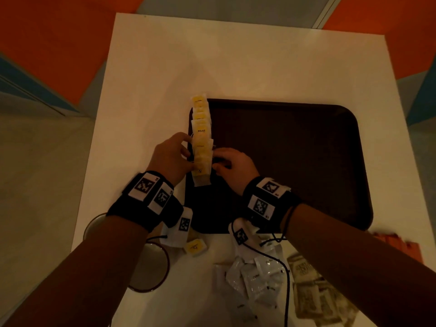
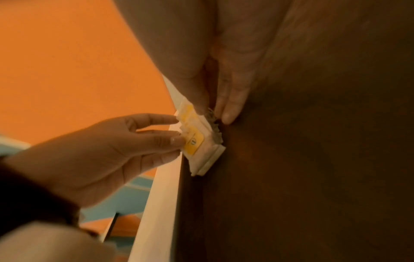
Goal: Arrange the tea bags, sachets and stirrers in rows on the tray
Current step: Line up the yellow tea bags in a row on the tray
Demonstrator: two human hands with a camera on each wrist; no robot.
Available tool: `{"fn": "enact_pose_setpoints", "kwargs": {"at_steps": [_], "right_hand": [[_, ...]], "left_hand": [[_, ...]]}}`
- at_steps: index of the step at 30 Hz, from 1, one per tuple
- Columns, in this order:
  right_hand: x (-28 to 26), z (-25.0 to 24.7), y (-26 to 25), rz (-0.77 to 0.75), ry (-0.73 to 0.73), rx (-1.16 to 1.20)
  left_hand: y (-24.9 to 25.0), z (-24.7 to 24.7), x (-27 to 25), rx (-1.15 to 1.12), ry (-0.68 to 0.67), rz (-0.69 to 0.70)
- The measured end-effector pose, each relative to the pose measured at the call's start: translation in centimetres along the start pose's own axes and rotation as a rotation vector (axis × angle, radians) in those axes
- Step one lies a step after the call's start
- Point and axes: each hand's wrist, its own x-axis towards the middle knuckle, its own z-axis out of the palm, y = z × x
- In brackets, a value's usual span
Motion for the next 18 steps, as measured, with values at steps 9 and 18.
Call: {"fn": "enact_pose_setpoints", "kwargs": {"at_steps": [9, 18], "right_hand": [[1.0, 0.0, -0.2, -0.033, 0.051, 0.003], [2.5, -0.2, -0.5, 0.082, 0.152, 0.191]], "left_hand": [[-0.2, -0.5, 0.8, 0.036, -0.009, -0.031], [0.0, -0.9, 2.1, -0.097, 0.039, -0.078]]}}
